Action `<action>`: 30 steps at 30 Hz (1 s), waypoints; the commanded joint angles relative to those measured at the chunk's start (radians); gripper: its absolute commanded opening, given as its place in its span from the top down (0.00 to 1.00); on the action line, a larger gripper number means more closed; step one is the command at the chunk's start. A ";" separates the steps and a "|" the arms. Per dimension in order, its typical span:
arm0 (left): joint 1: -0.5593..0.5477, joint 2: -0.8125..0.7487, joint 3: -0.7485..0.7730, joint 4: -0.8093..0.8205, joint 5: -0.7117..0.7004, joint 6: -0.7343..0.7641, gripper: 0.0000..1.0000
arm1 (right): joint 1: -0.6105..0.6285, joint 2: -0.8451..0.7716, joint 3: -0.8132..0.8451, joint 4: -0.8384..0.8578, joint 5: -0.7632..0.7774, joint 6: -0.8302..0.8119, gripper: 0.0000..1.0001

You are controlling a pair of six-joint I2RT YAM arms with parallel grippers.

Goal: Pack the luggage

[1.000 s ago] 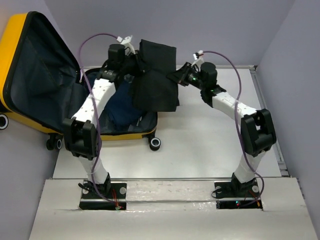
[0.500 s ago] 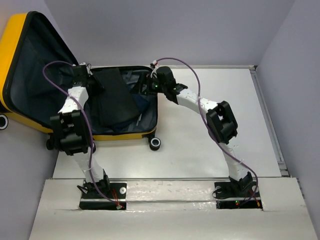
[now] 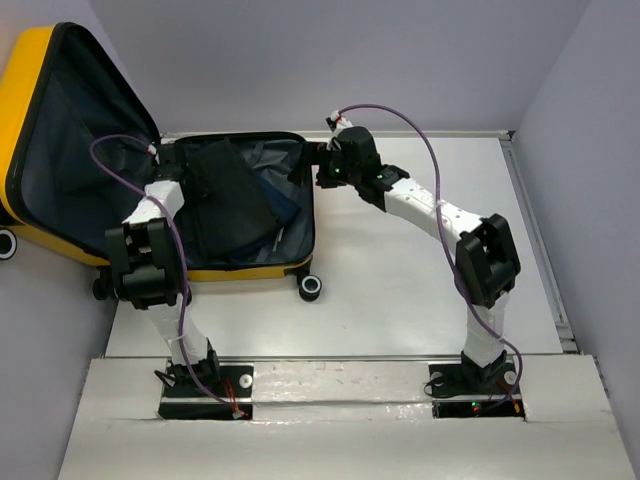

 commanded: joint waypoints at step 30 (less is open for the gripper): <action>-0.302 -1.273 -0.396 -0.138 -0.874 -0.117 0.15 | 0.000 -0.662 -0.653 0.130 0.115 -0.137 0.84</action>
